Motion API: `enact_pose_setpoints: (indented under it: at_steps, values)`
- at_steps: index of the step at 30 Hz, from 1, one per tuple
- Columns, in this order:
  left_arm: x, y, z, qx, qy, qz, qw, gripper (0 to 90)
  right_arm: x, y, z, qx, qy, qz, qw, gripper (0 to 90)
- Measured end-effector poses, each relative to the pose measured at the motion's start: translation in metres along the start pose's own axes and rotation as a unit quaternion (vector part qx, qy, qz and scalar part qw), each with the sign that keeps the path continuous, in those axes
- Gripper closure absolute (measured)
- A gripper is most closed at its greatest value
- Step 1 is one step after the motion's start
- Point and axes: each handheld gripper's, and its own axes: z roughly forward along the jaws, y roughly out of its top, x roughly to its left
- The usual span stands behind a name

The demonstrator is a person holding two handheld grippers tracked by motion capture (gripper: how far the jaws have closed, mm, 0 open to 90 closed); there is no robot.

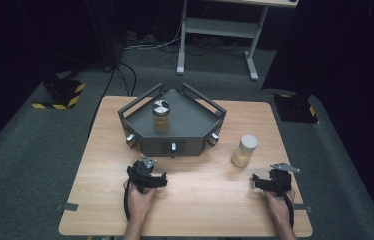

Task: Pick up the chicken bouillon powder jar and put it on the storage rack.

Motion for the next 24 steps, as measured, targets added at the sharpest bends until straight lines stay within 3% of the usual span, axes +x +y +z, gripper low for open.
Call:
enact_pose_setpoints:
  at_steps: [24]
  values:
    - [0.0003, 0.0004, -0.0001, 0.001, 0.0, 0.001, 1.0, 4.0, -0.0026, 0.0, -0.0012, 0.005, 0.022, -0.018, 0.9996, 3.3]
